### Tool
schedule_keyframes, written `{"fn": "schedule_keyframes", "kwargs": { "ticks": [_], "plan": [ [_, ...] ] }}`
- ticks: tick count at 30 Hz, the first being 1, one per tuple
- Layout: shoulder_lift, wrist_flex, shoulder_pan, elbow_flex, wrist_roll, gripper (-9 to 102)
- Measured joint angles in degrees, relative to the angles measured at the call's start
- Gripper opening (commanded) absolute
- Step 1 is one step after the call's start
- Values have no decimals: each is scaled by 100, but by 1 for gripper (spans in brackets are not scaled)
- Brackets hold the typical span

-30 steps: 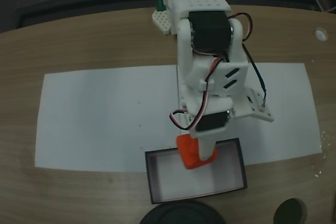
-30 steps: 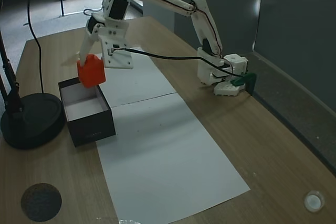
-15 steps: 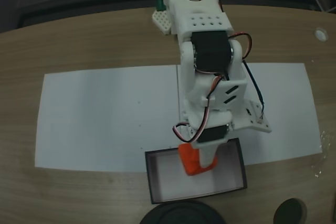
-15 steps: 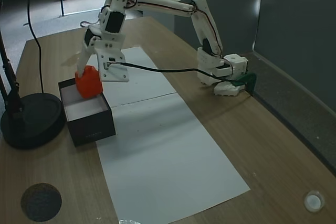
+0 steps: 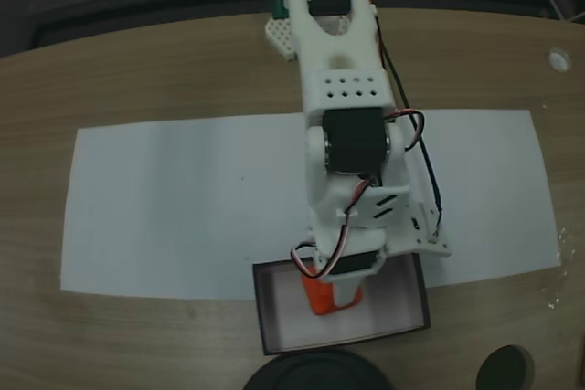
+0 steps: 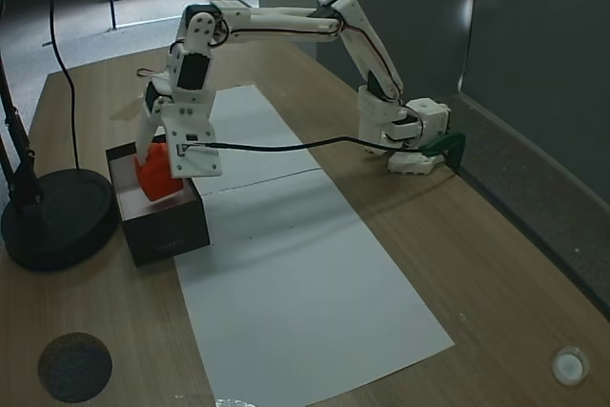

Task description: Grab a orange square and put it in the box.

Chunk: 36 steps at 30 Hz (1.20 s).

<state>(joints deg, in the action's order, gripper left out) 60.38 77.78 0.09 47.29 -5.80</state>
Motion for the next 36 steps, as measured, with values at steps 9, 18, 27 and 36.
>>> {"fn": "schedule_keyframes", "kwargs": {
  "ticks": [9,18,27,36],
  "plan": [
    [0,-9,0,0,431,38],
    [9,255,114,0,598,16],
    [2039,1740,-413,-9,149,0],
    [6240,2127,-272,1573,316,0]
  ]
}}
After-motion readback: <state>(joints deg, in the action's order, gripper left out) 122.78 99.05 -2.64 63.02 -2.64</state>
